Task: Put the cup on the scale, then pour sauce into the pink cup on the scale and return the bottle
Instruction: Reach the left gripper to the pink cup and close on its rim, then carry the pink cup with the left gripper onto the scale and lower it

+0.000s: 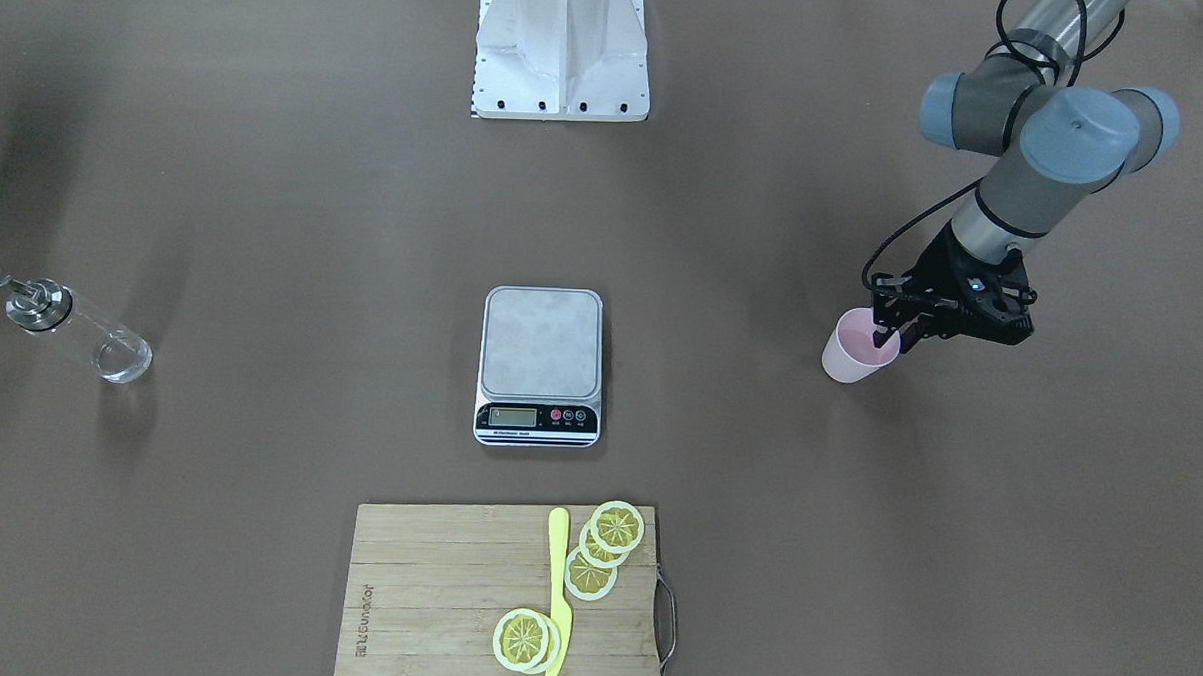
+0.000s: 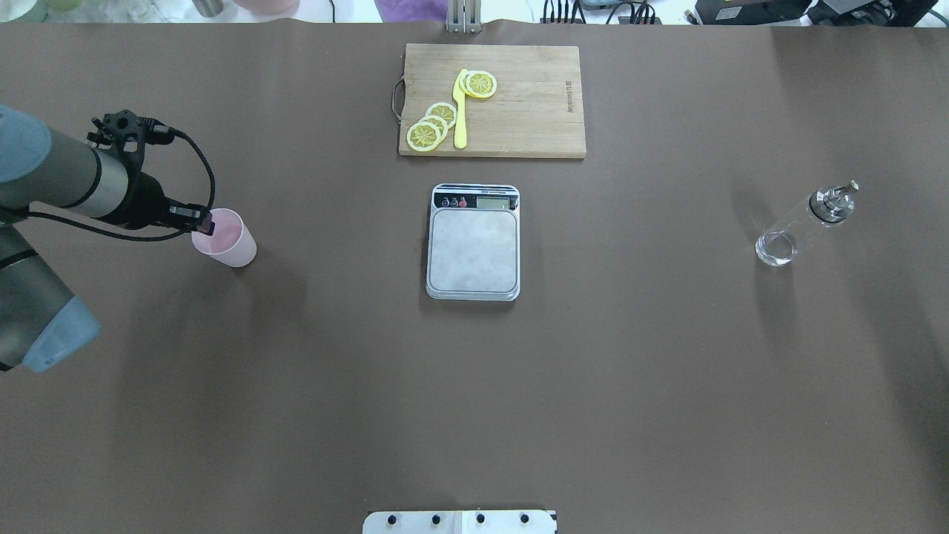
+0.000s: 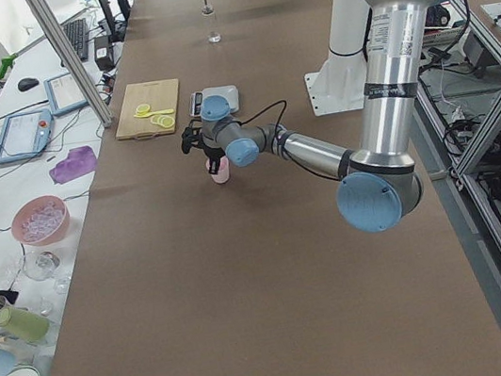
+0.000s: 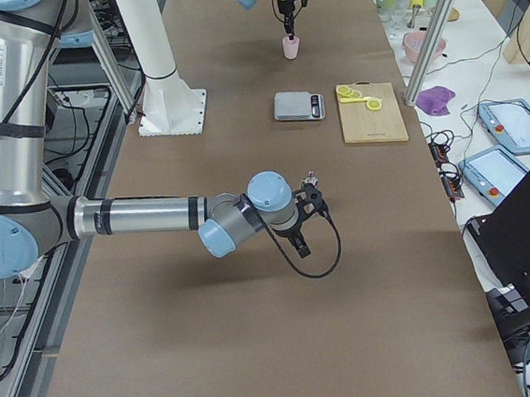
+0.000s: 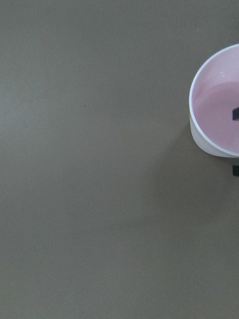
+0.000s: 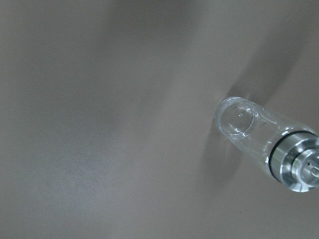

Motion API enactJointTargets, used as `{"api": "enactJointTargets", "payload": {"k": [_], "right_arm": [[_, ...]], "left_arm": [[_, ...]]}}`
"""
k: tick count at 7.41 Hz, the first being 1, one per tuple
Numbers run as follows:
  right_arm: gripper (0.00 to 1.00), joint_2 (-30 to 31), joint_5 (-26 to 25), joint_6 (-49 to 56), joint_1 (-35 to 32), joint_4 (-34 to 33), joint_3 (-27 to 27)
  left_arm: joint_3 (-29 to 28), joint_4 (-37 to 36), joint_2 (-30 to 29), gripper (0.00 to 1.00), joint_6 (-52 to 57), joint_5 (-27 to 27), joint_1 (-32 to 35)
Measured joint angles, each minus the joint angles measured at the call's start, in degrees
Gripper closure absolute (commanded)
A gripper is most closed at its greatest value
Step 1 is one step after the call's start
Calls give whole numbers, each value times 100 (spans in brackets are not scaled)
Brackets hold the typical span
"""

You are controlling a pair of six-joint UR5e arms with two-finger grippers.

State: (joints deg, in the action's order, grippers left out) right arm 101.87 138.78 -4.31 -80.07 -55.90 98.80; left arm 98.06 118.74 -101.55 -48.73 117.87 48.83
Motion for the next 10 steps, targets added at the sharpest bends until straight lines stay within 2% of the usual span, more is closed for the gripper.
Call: {"api": "enactJointTargets", "payload": {"k": [6,8,10], "right_arm": [[1,7,0,0,-5,0,-3],[1,8,1,-6,-2,2,-4],[1,9,3,-10,0,2,-2]], "left_arm": [[160,-94,-133,100,-36,-257,-5],[250,-578,-665,100,-309,-272,-14],[281,-1517,-1616,100,-805,-335,-228]]}}
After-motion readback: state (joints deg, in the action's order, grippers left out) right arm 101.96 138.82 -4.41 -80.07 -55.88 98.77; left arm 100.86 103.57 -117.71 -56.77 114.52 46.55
